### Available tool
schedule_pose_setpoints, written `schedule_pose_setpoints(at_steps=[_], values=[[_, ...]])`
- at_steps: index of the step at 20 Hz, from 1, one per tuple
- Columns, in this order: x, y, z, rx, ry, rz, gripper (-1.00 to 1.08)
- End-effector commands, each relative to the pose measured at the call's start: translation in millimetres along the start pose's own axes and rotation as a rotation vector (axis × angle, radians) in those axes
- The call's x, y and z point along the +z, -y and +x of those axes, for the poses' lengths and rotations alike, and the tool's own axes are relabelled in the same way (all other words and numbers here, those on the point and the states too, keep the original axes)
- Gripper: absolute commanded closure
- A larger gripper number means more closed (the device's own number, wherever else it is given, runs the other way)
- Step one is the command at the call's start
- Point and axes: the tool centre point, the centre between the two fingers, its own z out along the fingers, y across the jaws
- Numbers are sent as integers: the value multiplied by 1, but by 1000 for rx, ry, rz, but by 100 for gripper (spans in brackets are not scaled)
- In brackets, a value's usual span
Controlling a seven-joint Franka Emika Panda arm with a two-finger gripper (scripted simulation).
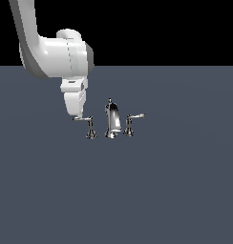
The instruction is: Turn on the faucet by rotating a designated handle.
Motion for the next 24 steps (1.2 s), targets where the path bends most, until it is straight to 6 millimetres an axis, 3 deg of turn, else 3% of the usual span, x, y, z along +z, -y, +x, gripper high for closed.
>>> schedule_pose_setpoints(at_steps=[1, 14, 16, 24], values=[[0, -5, -2, 0, 0, 0, 108], [0, -43, -17, 0, 1, 0, 108], [0, -35, -8, 13, 0, 9, 108], [0, -59, -3, 8, 0, 5, 108]])
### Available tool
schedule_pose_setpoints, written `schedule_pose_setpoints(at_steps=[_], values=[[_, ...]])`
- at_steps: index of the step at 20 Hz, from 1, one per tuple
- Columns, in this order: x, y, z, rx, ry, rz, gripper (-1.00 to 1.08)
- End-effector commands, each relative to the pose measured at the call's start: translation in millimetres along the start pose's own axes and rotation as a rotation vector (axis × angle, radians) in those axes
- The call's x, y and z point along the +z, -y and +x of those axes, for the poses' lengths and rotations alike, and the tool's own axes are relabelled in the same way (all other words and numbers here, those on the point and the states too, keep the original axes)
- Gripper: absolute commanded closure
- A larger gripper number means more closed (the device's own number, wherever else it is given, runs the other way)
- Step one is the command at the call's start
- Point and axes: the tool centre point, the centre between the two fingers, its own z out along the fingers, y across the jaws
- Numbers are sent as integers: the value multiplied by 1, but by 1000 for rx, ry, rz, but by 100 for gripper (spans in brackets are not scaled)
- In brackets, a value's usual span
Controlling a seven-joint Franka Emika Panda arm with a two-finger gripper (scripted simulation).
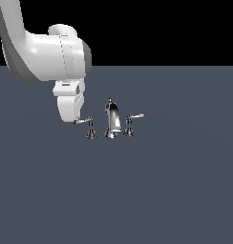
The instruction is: Turn on the faucet by rotating a designated handle.
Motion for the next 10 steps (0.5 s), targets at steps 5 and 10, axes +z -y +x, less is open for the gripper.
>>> schedule_pose_setpoints(at_steps=[5, 10], values=[[0, -25, 5, -5, -3, -14, 108], [0, -38, 7, -8, -3, -16, 108]])
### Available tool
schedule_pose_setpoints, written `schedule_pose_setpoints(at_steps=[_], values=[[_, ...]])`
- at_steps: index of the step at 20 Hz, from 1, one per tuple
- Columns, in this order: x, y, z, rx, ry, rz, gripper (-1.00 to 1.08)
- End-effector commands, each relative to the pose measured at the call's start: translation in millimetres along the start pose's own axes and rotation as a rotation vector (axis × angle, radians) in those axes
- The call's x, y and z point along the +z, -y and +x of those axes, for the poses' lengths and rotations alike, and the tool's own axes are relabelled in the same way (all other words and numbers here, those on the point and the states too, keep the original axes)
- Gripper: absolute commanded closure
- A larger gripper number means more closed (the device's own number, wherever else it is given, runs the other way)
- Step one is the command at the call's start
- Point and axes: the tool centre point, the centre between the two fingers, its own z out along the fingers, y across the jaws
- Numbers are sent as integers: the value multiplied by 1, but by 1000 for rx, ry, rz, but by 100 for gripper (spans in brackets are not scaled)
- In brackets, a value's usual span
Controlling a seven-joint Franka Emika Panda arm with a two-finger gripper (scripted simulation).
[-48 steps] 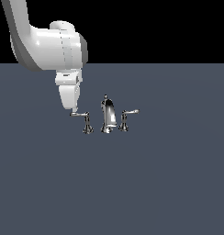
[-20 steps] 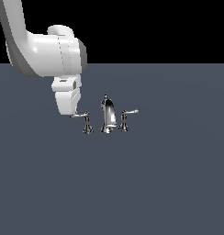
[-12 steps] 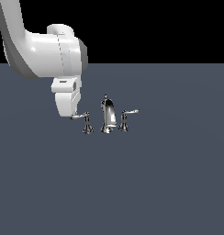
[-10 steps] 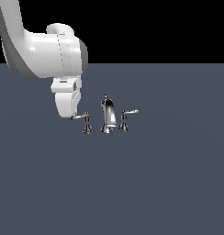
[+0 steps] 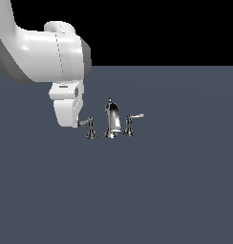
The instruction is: Turn on the faucet by rotating a designated handle.
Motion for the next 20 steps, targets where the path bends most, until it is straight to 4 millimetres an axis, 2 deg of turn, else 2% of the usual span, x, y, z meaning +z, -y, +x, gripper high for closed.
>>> schedule_pose_setpoints(at_steps=[1, 13, 14, 15, 20], values=[[0, 0, 0, 0, 0, 0, 108], [-1, -23, 50, 5, -3, -3, 108], [-1, -23, 50, 5, -3, -3, 108], [0, -23, 26, -28, 6, -2, 108], [0, -13, 61, -12, 2, -3, 108]])
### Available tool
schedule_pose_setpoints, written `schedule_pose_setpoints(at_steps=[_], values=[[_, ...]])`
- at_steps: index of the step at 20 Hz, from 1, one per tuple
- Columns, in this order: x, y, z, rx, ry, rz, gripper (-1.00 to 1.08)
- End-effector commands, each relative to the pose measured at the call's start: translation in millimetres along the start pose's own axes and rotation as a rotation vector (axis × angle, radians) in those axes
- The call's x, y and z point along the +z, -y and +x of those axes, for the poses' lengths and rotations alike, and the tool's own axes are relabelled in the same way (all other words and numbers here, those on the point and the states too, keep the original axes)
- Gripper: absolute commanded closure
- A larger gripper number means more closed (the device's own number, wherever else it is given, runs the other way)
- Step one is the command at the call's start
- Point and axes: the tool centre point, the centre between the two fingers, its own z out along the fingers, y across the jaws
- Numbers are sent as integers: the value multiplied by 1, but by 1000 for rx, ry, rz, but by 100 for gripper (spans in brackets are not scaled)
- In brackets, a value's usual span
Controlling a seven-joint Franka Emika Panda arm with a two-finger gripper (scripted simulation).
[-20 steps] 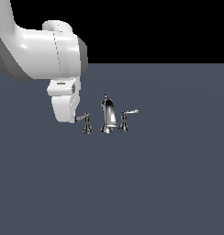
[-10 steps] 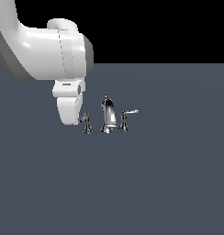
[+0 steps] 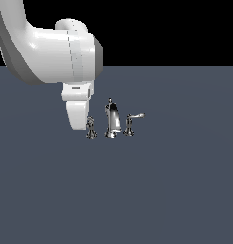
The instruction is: Turn on the faucet by rotating a designated handle.
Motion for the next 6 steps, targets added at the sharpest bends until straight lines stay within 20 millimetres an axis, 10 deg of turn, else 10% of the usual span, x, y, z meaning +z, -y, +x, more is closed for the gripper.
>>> schedule_pose_setpoints(at_steps=[1, 6], values=[[-1, 6, 36, 39, -9, 3, 108], [-1, 12, 64, 51, -12, 2, 108]])
